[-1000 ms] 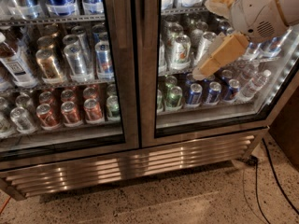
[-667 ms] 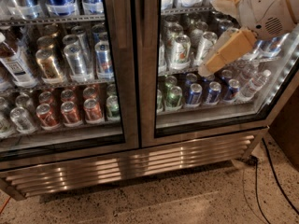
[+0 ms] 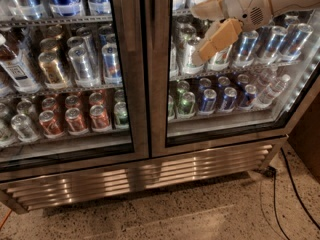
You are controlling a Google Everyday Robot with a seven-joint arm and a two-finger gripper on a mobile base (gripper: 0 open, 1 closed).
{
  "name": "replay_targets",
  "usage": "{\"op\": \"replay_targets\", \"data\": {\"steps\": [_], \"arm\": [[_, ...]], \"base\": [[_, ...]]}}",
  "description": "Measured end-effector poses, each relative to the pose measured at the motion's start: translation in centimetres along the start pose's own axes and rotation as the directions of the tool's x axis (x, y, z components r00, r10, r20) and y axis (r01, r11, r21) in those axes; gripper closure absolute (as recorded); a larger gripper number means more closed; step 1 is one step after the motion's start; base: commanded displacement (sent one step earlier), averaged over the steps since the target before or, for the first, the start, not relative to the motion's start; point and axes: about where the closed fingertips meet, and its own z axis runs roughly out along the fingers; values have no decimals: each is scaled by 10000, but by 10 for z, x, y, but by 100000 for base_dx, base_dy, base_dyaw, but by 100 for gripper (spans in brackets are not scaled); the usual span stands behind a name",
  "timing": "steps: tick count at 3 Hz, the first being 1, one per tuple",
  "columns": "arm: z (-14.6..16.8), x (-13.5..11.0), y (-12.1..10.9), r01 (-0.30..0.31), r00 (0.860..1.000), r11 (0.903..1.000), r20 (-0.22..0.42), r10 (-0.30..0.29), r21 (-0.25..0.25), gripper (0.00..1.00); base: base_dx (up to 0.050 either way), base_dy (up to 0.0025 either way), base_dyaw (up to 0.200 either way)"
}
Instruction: Open right fridge door
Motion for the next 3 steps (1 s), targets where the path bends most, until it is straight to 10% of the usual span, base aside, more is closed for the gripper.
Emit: {"op": "replay_targets", "data": {"steps": [3], "arm": [[35, -27, 27, 241, 9984, 9950, 541, -189, -973, 0]], "base": [[0, 0, 0]]}}
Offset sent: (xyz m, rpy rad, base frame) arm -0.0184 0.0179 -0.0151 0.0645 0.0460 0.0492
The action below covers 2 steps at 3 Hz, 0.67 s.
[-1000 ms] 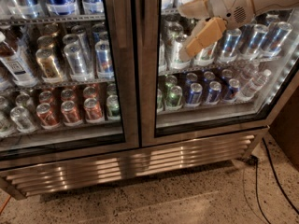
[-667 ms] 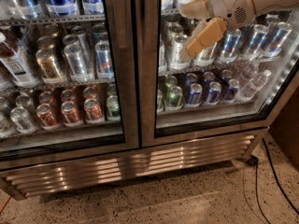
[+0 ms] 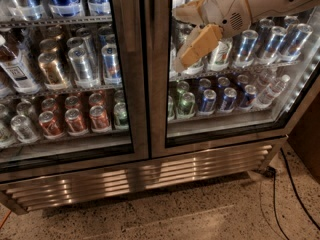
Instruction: Open right fridge door
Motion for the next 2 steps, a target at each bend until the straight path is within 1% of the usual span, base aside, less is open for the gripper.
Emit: {"op": "replay_targets", "data": {"steps": [1, 2], "arm": [[4, -9, 7, 232, 9989, 9996, -407, -239, -177, 0], [4, -9, 7, 231, 9989, 9996, -408, -238, -180, 0]], "base": [[0, 0, 0], [0, 0, 0]]}}
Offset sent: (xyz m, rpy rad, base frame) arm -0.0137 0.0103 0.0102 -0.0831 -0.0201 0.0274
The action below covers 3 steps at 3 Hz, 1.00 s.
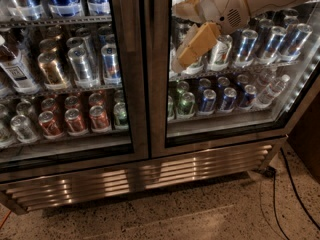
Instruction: Open right fridge door
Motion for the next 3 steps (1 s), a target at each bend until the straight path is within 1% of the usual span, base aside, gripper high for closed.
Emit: {"op": "replay_targets", "data": {"steps": [1, 3], "arm": [[-1, 3, 0, -22, 10000, 10000, -14, 22, -89, 0], [-3, 0, 6, 205, 9994, 9988, 281, -193, -449, 0]], "base": [[0, 0, 0], [0, 0, 0]]}}
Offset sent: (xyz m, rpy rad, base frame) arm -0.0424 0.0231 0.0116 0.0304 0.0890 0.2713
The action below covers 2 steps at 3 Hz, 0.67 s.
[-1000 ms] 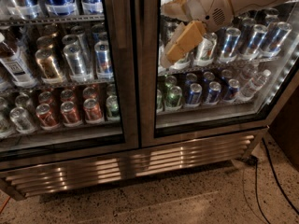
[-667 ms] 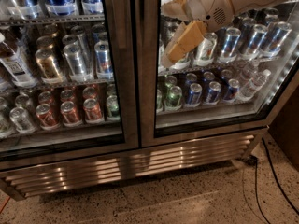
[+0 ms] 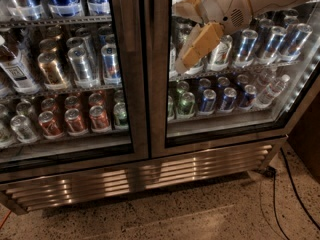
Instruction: Open right fridge door
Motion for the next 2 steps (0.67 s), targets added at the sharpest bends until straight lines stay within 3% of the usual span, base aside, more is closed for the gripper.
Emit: {"op": "replay_targets", "data": {"steps": [1, 2], "arm": [[1, 0, 0, -1, 10000, 10000, -1, 1, -1, 0], [-19, -12, 52, 131, 9997, 9999, -206, -129, 88, 0]], "base": [[0, 0, 0], [0, 0, 0]]}}
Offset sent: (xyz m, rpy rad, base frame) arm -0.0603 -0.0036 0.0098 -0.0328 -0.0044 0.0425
